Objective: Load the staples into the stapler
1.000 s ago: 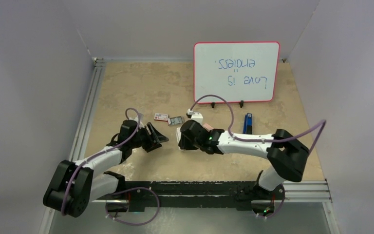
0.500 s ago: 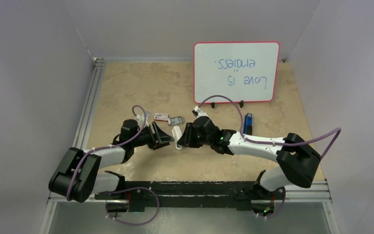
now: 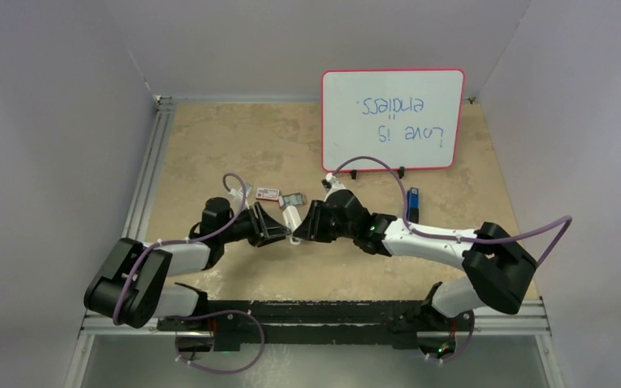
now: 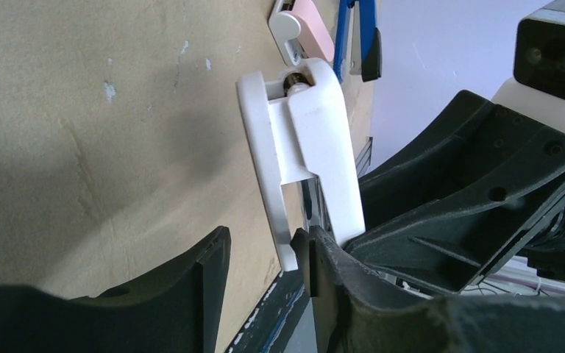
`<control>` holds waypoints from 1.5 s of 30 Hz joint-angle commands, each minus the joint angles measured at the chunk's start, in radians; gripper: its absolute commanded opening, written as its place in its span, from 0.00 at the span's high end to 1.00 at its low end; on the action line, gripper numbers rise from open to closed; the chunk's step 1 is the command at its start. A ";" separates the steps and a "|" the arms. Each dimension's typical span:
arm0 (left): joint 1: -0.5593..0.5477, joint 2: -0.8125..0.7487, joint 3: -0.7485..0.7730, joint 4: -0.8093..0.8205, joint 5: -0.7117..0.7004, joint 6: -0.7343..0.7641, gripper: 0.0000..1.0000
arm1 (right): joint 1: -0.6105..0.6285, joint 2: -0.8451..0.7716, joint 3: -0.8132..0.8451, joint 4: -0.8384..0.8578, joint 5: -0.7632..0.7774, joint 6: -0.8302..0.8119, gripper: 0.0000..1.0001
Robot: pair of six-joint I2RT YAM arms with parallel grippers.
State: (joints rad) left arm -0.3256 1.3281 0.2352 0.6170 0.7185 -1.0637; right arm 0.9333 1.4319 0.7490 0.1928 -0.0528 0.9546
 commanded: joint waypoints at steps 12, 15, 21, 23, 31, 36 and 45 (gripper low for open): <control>-0.020 -0.020 -0.027 0.081 0.016 0.000 0.62 | -0.011 -0.037 -0.006 0.133 -0.045 0.030 0.76; -0.021 -0.017 -0.027 0.086 0.024 0.003 0.75 | -0.011 -0.033 -0.002 0.143 -0.056 0.029 0.76; -0.035 -0.008 -0.022 0.097 0.033 0.022 0.98 | -0.012 -0.023 0.014 0.134 -0.069 0.014 0.79; -0.039 -0.007 -0.021 0.077 0.022 0.030 1.00 | -0.015 -0.029 0.019 0.107 -0.051 0.008 0.80; -0.049 0.005 -0.019 -0.052 -0.014 0.082 1.00 | -0.062 -0.090 0.080 -0.111 0.136 -0.048 0.80; -0.063 0.042 -0.015 -0.053 -0.009 0.094 1.00 | -0.084 -0.102 0.112 -0.168 0.236 -0.064 0.80; -0.089 0.130 0.013 -0.082 -0.020 0.098 1.00 | -0.090 -0.032 0.174 -0.093 0.405 -0.162 0.75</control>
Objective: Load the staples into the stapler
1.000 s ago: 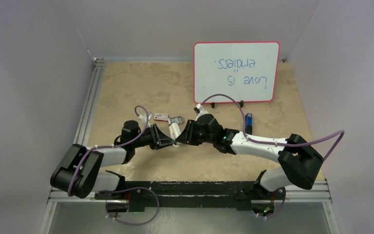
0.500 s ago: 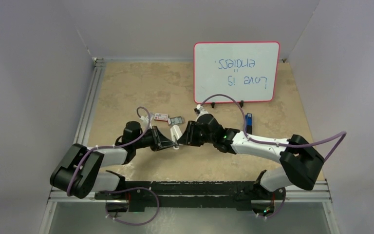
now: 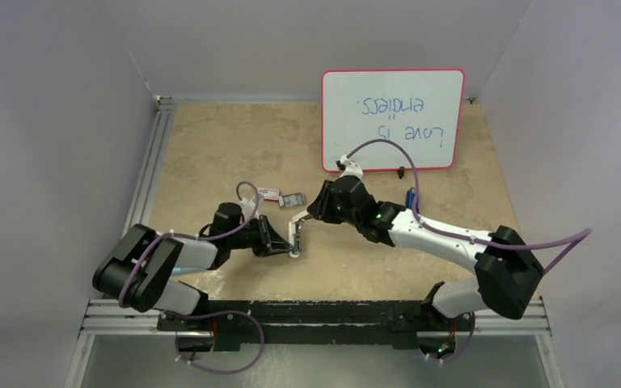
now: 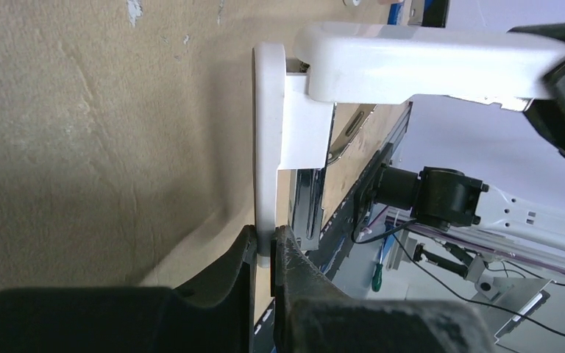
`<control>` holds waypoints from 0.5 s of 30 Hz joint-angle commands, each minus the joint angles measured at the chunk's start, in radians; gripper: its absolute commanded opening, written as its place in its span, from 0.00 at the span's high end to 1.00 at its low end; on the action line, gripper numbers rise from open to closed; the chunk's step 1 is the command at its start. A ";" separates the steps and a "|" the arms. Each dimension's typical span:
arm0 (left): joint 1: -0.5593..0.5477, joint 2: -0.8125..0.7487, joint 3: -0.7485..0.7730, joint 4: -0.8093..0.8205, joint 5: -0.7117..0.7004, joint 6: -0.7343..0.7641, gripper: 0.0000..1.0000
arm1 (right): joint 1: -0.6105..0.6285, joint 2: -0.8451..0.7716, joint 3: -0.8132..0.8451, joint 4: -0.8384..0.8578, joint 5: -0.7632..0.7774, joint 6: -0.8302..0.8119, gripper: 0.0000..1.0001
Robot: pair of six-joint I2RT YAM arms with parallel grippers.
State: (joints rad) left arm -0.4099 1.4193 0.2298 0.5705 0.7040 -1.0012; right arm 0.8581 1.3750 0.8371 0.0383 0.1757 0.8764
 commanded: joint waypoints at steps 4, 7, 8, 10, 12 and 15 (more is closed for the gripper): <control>-0.007 0.081 0.031 -0.057 -0.012 0.039 1.00 | -0.017 0.094 0.131 0.090 0.200 -0.133 0.74; -0.008 0.098 0.038 -0.076 -0.021 0.042 1.00 | -0.025 0.143 0.160 0.102 0.201 -0.149 0.73; -0.009 0.102 0.043 -0.092 -0.027 0.043 1.00 | -0.027 0.158 0.166 0.110 0.202 -0.156 0.72; -0.008 0.109 0.054 -0.132 -0.044 0.048 1.00 | -0.033 0.187 0.179 0.127 0.200 -0.170 0.71; -0.009 0.109 0.061 -0.154 -0.055 0.051 1.00 | -0.040 0.227 0.194 0.139 0.194 -0.186 0.71; -0.009 0.107 0.068 -0.185 -0.072 0.059 1.00 | -0.044 0.272 0.215 0.156 0.175 -0.205 0.70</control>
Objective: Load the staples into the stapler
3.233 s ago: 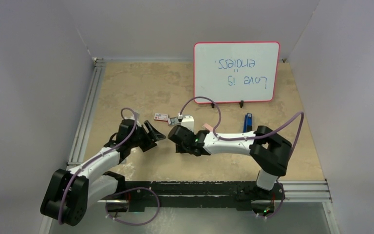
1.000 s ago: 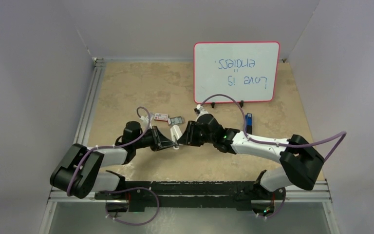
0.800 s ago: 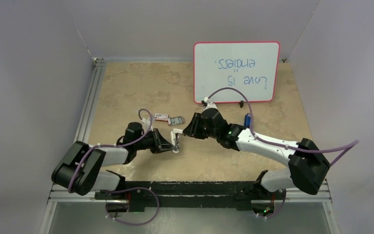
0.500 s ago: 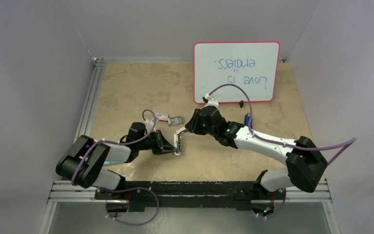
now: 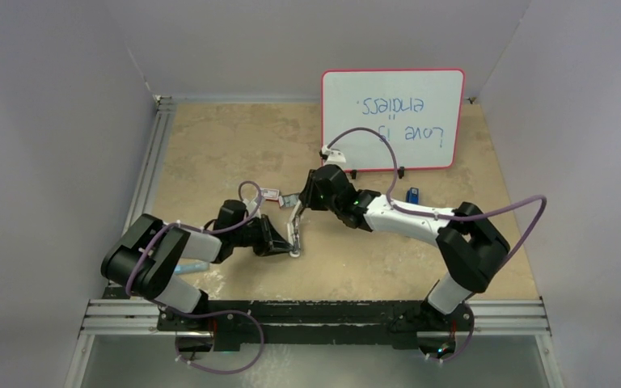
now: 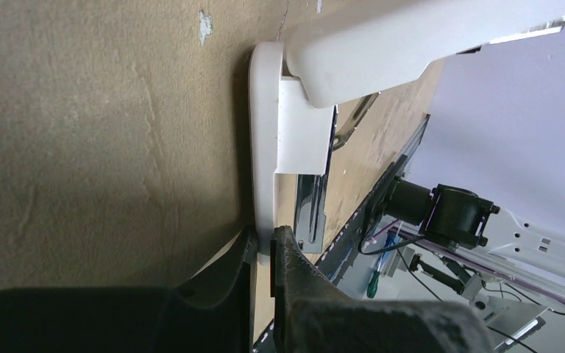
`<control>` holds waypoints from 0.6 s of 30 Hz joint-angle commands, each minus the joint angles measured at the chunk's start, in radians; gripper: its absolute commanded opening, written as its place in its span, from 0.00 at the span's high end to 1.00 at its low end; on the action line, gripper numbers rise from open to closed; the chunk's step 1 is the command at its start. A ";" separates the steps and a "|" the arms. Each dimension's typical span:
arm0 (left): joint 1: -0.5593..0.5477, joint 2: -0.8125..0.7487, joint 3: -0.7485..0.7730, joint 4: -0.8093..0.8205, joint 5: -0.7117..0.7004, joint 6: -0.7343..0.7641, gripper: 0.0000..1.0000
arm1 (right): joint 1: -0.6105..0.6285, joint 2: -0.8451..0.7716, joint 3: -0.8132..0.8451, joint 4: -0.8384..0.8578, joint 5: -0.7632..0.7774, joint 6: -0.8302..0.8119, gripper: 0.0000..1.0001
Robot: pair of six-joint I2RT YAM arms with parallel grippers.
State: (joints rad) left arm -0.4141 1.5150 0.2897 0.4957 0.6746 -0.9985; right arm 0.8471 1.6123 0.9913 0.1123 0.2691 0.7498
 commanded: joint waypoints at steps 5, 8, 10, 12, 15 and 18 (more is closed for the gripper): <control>-0.005 0.006 0.012 -0.131 -0.061 0.058 1.00 | -0.035 0.078 0.069 0.108 0.027 -0.093 0.69; -0.004 0.001 0.011 -0.134 -0.067 0.058 1.00 | -0.036 0.088 0.068 0.111 0.000 -0.098 0.68; -0.005 0.000 0.011 -0.139 -0.075 0.055 1.00 | -0.036 0.090 0.067 0.107 -0.019 -0.094 0.66; -0.005 -0.002 0.009 -0.143 -0.082 0.040 1.00 | -0.037 0.079 0.064 0.089 -0.035 -0.063 0.63; -0.004 -0.008 0.008 -0.147 -0.077 -0.016 1.00 | -0.039 0.039 0.037 0.079 -0.071 -0.002 0.57; -0.005 -0.021 0.008 -0.137 -0.066 -0.075 1.00 | -0.040 0.007 0.009 0.073 -0.093 0.041 0.50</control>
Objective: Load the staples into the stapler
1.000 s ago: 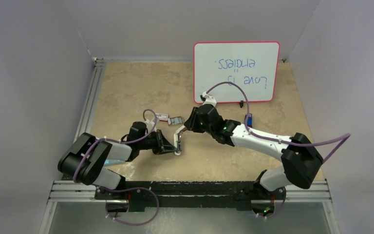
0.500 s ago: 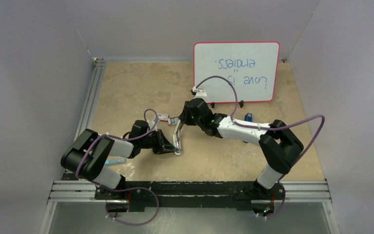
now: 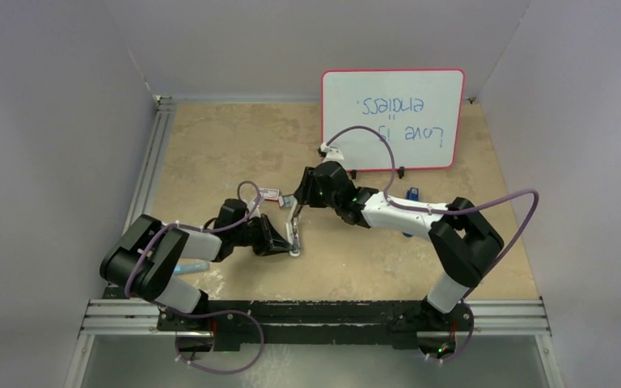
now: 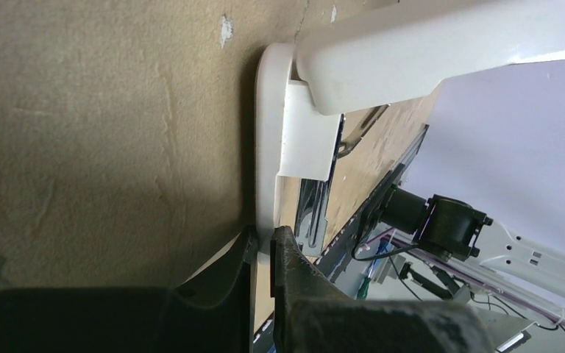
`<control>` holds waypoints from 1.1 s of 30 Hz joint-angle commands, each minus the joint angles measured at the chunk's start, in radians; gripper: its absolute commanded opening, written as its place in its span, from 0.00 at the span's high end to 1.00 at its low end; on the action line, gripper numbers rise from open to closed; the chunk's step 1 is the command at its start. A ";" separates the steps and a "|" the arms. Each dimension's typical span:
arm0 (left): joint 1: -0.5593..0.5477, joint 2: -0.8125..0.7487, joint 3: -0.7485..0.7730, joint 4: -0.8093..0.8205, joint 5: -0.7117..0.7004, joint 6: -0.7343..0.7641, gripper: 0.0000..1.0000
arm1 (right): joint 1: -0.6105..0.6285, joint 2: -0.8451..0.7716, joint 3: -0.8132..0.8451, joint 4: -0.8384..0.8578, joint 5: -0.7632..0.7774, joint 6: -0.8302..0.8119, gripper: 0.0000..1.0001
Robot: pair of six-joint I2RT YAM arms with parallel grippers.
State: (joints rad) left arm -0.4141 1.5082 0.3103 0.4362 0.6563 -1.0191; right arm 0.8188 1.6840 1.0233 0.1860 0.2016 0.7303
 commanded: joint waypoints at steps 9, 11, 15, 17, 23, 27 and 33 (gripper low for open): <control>-0.005 -0.051 -0.005 -0.110 -0.082 -0.086 1.00 | -0.013 -0.140 -0.116 0.084 -0.079 0.046 0.17; -0.004 -0.048 -0.004 -0.107 -0.081 -0.085 1.00 | -0.011 -0.139 -0.134 0.103 -0.104 0.030 0.16; -0.004 -0.048 -0.005 -0.103 -0.085 -0.084 1.00 | 0.004 -0.113 -0.150 0.109 -0.138 0.029 0.24; -0.004 -0.047 -0.005 -0.102 -0.086 -0.084 1.00 | 0.022 -0.094 -0.143 0.102 -0.140 0.026 0.28; -0.005 -0.046 -0.009 -0.100 -0.087 -0.082 1.00 | 0.073 -0.032 -0.109 0.065 -0.100 0.041 0.36; -0.005 -0.048 -0.011 -0.097 -0.090 -0.082 1.00 | 0.090 0.009 -0.080 0.031 -0.065 0.051 0.45; -0.004 -0.052 -0.014 -0.096 -0.093 -0.080 1.00 | 0.104 0.041 -0.058 0.027 -0.062 0.041 0.51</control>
State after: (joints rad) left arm -0.4156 1.4658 0.3103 0.3771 0.6086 -1.0897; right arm 0.9154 1.7233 0.9123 0.2138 0.1104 0.7776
